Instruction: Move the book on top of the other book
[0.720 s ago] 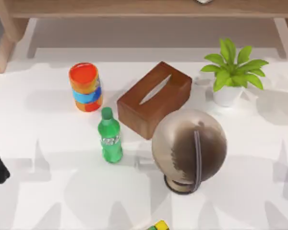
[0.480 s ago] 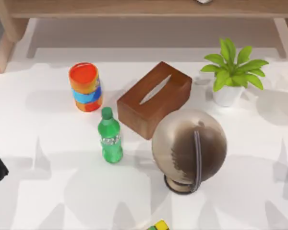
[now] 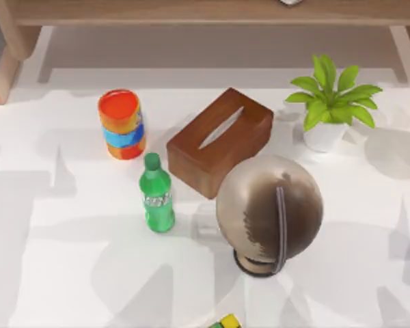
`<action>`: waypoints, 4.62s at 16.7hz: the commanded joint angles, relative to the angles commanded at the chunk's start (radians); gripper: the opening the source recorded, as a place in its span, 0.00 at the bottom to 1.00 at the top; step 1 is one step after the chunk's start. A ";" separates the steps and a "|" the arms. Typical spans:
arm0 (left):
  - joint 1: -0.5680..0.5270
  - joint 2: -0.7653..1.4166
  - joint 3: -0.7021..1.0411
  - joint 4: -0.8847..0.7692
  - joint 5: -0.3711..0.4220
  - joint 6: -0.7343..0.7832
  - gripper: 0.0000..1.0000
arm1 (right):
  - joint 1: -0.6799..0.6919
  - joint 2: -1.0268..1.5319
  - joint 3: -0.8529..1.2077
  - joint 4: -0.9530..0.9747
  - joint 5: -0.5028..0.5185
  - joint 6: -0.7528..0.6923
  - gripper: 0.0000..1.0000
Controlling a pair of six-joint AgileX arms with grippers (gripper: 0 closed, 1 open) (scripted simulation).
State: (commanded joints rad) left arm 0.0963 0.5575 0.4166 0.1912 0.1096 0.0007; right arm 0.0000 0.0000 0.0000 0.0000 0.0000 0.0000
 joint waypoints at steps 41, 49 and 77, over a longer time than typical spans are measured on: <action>0.194 1.509 1.073 0.377 0.221 0.001 0.77 | 0.000 0.000 0.000 0.000 0.000 0.000 1.00; 0.194 1.509 1.073 0.377 0.221 0.001 0.17 | 0.000 0.000 0.000 0.000 0.000 0.000 1.00; 0.233 1.357 1.002 0.339 0.273 0.210 0.00 | 0.000 0.000 0.000 0.000 0.000 0.000 1.00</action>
State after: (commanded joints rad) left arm 0.3293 1.9148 1.4181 0.5307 0.3827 0.2111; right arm 0.0000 0.0000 0.0000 0.0000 0.0000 0.0000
